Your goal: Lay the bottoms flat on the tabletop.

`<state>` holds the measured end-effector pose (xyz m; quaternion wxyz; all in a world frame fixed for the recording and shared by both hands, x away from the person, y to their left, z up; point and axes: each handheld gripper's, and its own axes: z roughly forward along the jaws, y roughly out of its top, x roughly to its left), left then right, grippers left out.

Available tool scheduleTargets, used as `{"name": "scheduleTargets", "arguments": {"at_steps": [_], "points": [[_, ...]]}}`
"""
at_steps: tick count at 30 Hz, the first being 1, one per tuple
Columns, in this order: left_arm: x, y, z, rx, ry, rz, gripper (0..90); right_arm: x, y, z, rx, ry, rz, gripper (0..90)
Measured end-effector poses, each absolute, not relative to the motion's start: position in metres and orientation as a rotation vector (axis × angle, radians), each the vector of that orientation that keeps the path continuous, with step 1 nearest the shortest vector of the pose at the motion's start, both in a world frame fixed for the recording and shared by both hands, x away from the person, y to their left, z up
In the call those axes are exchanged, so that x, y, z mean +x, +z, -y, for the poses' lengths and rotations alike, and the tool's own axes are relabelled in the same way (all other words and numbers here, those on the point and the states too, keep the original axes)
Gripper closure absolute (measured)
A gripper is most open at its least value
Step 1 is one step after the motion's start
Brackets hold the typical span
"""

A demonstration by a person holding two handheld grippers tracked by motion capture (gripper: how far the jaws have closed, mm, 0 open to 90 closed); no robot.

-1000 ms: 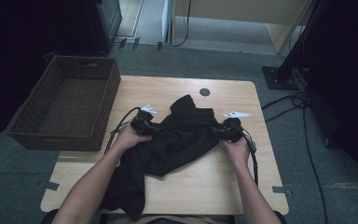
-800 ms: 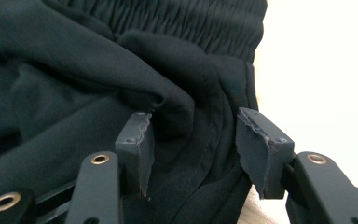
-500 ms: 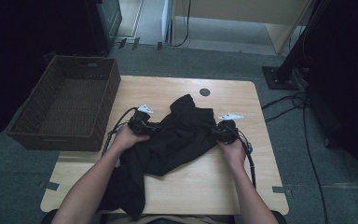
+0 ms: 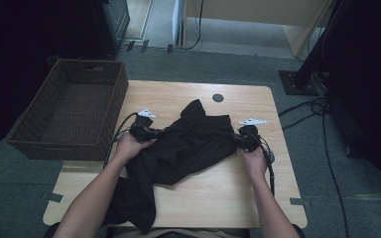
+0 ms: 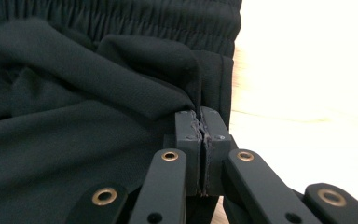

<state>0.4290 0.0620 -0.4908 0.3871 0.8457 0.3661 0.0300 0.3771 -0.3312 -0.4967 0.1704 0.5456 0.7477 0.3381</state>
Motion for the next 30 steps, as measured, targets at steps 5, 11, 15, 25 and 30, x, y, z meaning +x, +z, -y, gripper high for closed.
{"name": "scheduleTargets", "arguments": {"at_steps": [5,11,15,25,30], "points": [[0.416,-0.481,-0.079,2.119,0.090,-0.943,88.8,0.374,-0.491,0.338,1.533,0.957,-2.110,88.6],[0.400,-0.479,-0.085,2.110,0.074,-0.932,88.6,0.390,-0.489,0.352,1.606,0.946,-2.042,88.1],[0.397,-0.480,-0.079,2.131,0.063,-0.943,84.7,0.398,-0.490,0.347,1.637,0.989,-2.026,79.9],[0.401,-0.461,-0.083,2.096,0.042,-0.897,67.3,0.379,-0.465,0.335,1.535,1.068,-2.058,79.6],[0.422,-0.462,-0.073,2.084,0.057,-0.934,67.1,0.379,-0.466,0.316,1.479,1.087,-2.109,81.9]]}}
